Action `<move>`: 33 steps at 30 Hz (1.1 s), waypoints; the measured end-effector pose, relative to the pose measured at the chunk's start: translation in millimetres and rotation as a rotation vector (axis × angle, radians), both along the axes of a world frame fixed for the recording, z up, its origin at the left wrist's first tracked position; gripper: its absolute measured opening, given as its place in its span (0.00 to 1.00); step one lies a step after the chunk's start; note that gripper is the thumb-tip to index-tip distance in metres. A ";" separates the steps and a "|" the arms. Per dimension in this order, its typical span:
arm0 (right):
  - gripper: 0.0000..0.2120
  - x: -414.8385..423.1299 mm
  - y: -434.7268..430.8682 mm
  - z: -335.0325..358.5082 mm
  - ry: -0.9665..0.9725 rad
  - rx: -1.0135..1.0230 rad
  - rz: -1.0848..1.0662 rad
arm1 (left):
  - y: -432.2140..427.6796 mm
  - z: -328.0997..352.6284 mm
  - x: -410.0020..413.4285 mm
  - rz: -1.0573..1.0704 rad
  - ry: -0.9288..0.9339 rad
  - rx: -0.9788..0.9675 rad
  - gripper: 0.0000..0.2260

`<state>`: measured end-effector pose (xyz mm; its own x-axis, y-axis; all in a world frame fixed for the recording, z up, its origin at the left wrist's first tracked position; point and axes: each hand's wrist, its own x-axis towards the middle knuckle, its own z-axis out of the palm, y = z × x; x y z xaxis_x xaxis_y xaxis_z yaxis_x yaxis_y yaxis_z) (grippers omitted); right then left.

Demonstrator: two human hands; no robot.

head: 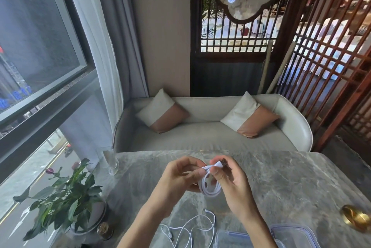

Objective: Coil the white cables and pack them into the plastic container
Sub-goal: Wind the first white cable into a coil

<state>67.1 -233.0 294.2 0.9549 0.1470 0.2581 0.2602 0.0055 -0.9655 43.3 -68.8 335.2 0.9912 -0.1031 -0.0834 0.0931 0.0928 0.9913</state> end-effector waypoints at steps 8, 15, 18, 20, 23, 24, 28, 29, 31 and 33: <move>0.12 1.3 3.1 -8.7 -0.041 -0.045 -0.096 | -11.6 -2.9 -2.7 0.084 0.131 -0.125 0.07; 0.12 1.1 1.1 -7.3 -0.076 -0.049 -0.079 | -6.1 -3.9 -4.1 -0.061 0.128 -0.188 0.09; 0.12 -1.6 3.5 -5.4 -0.027 -0.013 -0.002 | -8.2 -4.6 -3.8 -0.086 0.060 -0.082 0.14; 0.12 -2.9 2.0 -3.3 -0.014 -0.023 0.032 | -10.1 -6.2 -2.9 -0.060 0.001 0.063 0.17; 0.11 -3.3 -1.6 -0.1 -0.039 -0.071 0.038 | -13.2 -10.6 -4.5 -0.009 -0.125 0.352 0.10; 0.08 -3.6 -1.1 -0.3 -0.046 -0.074 0.024 | -15.2 -11.8 -5.8 -0.007 -0.156 0.418 0.07; 0.04 -5.8 8.6 -5.5 -0.076 -0.064 -0.039 | -30.9 -15.3 -9.9 0.078 -0.227 0.577 0.05; 0.04 -6.3 10.8 -6.0 -0.076 -0.058 -0.052 | -34.6 -15.3 -10.7 0.087 -0.223 0.547 0.06; 0.05 -5.8 12.8 -3.6 -0.041 -0.007 -0.102 | -37.0 -14.0 -11.6 0.082 -0.161 0.381 0.06; 0.05 -3.9 11.4 2.0 -0.001 0.055 -0.160 | -31.8 -8.8 -10.9 0.018 -0.009 0.116 0.06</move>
